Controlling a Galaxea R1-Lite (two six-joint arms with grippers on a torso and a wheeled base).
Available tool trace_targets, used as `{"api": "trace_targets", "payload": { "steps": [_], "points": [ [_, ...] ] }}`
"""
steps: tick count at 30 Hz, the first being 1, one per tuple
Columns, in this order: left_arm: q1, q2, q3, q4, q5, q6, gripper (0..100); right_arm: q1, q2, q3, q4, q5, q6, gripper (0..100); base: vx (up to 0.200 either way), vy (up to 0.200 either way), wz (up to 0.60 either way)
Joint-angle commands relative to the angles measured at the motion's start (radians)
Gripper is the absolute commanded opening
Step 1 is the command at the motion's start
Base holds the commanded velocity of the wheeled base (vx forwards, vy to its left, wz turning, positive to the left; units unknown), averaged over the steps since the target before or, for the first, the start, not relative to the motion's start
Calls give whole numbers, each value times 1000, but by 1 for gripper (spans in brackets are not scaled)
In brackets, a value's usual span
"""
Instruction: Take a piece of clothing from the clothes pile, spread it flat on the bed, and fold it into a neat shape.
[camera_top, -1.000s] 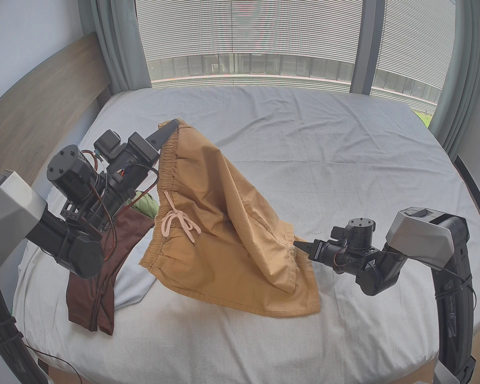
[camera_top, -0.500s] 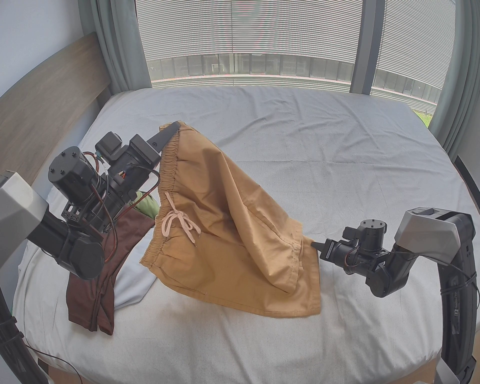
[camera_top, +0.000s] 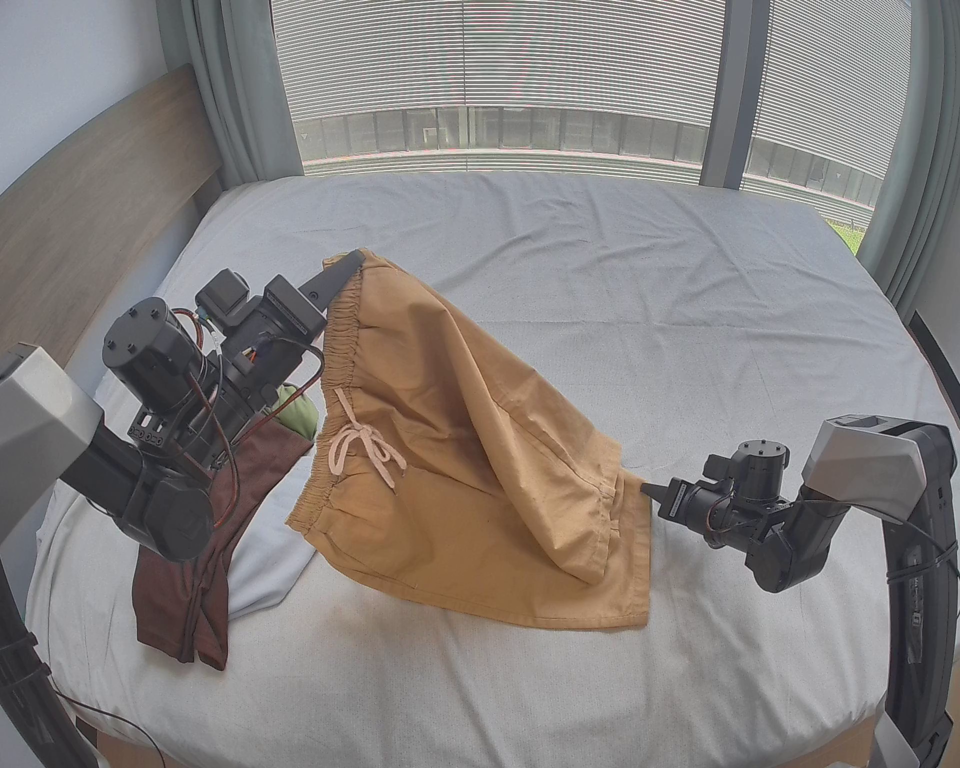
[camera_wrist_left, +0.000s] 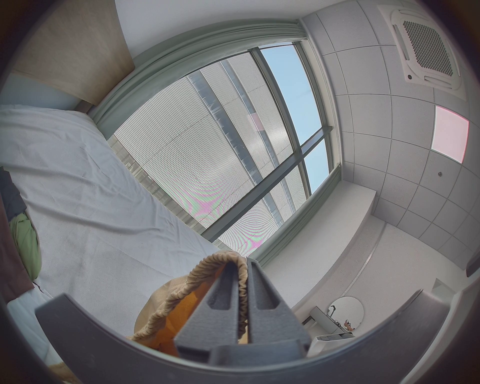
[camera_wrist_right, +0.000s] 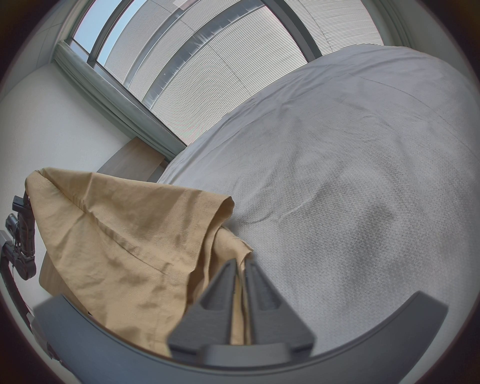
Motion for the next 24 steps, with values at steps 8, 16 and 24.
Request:
{"api": "trace_targets", "payload": {
  "steps": [8, 16, 24],
  "points": [
    [-11, 21, -4, -1, 1, 23, 0, 44, -84, 18, -52, -1, 7, 100, 0, 0, 0],
    [-10, 21, -1, -1, 1, 26, 0, 147, -76, 16, -50, -1, 9, 100, 0, 0, 0],
    [-10, 21, -3, -1, 1, 28, 0, 159, -57, 15, 0, -15, 7, 100, 0, 0, 0]
  ]
}}
